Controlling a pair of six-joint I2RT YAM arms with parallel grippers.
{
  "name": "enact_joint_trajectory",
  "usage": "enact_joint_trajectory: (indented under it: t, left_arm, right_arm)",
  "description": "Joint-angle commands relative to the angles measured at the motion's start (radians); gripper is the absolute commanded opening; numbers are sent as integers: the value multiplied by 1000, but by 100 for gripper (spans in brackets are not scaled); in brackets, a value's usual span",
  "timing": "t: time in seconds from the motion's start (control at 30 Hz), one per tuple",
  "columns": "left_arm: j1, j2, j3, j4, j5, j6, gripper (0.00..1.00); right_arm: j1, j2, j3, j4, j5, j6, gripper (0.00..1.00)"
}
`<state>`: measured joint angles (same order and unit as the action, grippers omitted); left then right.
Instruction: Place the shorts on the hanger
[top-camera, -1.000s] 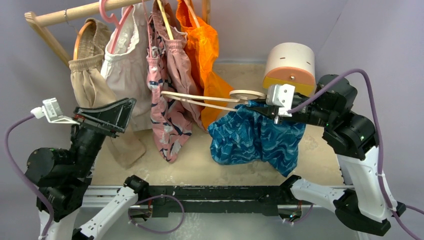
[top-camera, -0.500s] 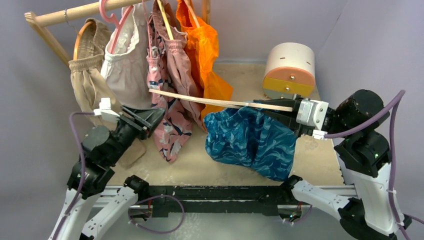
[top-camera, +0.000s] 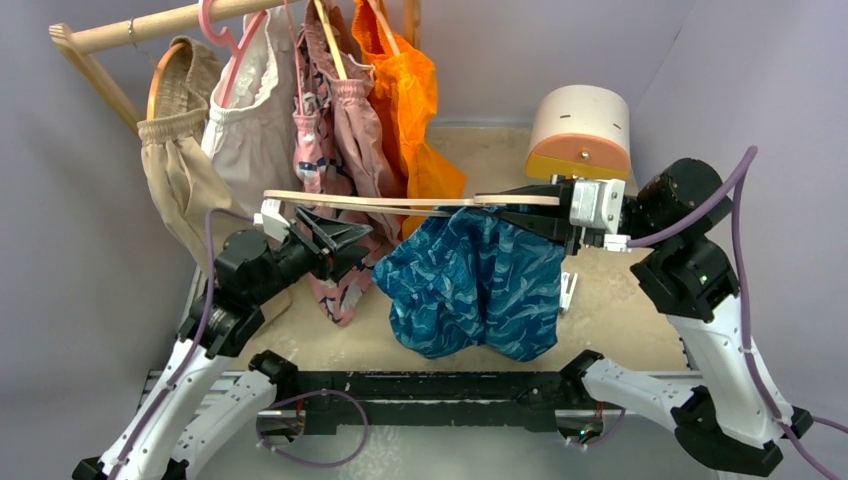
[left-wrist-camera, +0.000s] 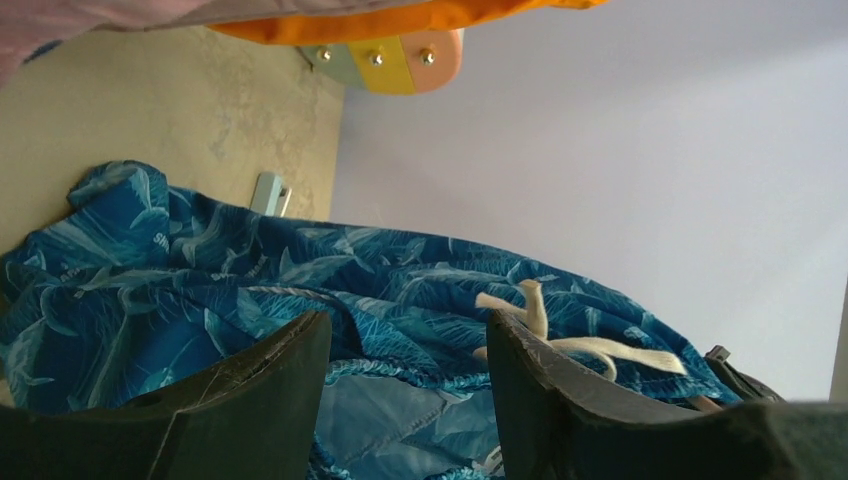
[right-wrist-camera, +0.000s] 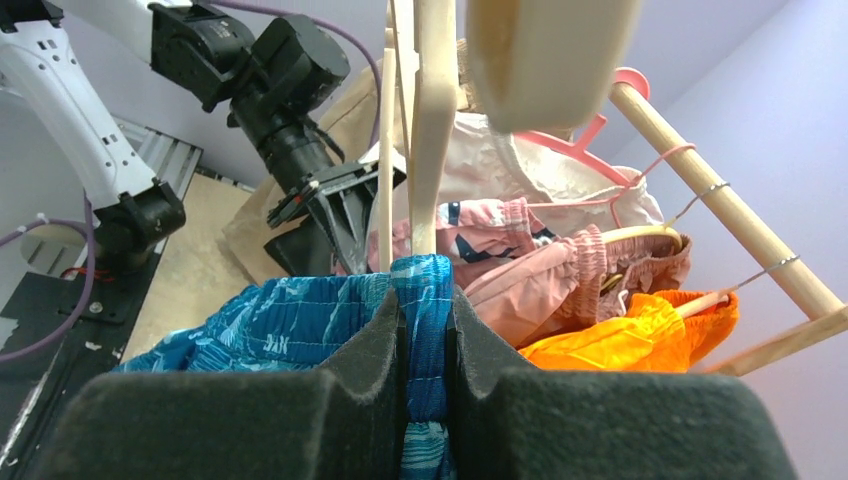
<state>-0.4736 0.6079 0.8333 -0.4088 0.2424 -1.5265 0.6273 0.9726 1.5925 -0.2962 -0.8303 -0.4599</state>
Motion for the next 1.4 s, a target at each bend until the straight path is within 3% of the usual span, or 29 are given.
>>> enact_joint_trajectory:
  t: [0.0, 0.3, 0.63, 0.73, 0.9, 0.97, 1.2, 1.37]
  left_arm:
    - [2, 24, -14, 73, 94, -28, 58]
    - [2, 49, 6, -27, 135, 75, 57]
    - [2, 98, -45, 113, 140, 35, 55]
    - [2, 106, -44, 137, 132, 41, 45]
    - [3, 113, 22, 27, 30, 155, 8]
    - [1, 112, 52, -18, -14, 196, 0]
    - [3, 88, 153, -50, -134, 293, 0]
    - [2, 121, 266, -103, -237, 395, 0]
  right_arm:
    - [-2, -4, -5, 189, 8, 22, 0]
    - [-2, 15, -10, 216, 48, 13, 0]
    - [-2, 15, -35, 244, 32, 37, 0]
    - [-3, 8, -46, 242, 32, 39, 0]
    - [-2, -19, -72, 215, 64, 69, 0]
    - [-3, -32, -86, 180, 88, 93, 0]
    - [-2, -116, -159, 62, 197, 183, 0]
    - [-3, -87, -74, -147, 304, 305, 0]
